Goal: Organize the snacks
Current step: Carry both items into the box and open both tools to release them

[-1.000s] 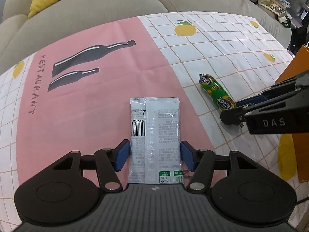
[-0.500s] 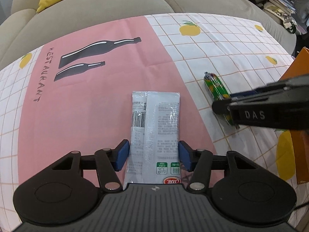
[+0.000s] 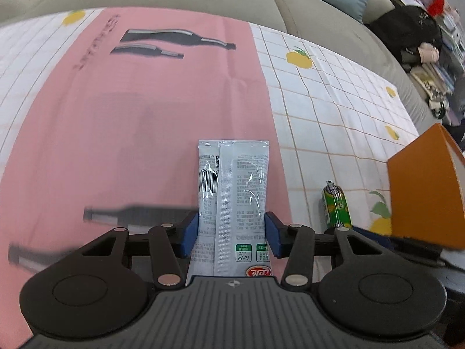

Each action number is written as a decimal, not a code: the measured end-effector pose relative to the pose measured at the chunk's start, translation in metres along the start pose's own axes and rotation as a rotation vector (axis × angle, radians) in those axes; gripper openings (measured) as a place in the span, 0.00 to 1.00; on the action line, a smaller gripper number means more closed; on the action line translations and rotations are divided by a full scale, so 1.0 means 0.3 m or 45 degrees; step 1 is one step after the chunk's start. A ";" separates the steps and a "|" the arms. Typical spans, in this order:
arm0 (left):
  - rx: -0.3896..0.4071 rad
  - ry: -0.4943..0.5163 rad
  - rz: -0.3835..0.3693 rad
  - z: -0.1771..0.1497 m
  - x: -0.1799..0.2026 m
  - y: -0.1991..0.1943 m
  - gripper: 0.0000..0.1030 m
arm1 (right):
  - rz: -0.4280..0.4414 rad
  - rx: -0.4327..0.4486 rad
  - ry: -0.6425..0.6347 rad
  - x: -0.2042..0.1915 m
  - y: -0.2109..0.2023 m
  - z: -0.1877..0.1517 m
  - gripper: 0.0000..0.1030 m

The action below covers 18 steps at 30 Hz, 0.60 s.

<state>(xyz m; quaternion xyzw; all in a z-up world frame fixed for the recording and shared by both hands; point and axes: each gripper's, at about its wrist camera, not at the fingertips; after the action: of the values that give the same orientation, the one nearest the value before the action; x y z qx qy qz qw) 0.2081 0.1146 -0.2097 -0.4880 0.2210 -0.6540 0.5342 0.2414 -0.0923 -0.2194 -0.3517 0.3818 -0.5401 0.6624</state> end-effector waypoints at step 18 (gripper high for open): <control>0.149 -0.040 -0.210 -0.047 0.192 -0.310 0.53 | 0.116 0.266 0.087 0.121 -0.404 -0.099 0.20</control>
<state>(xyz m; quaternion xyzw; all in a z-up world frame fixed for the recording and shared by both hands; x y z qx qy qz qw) 0.1536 0.0895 -0.1173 -0.4827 0.1328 -0.6998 0.5096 0.1655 -0.1502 -0.1312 -0.2446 0.3613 -0.5580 0.7059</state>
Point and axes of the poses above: each gripper's, at about its wrist camera, not at the fingertips, and y roughly the way its jaws point, x to its right, z to its top, and after that the axes turned 8 degrees about -z, right-handed
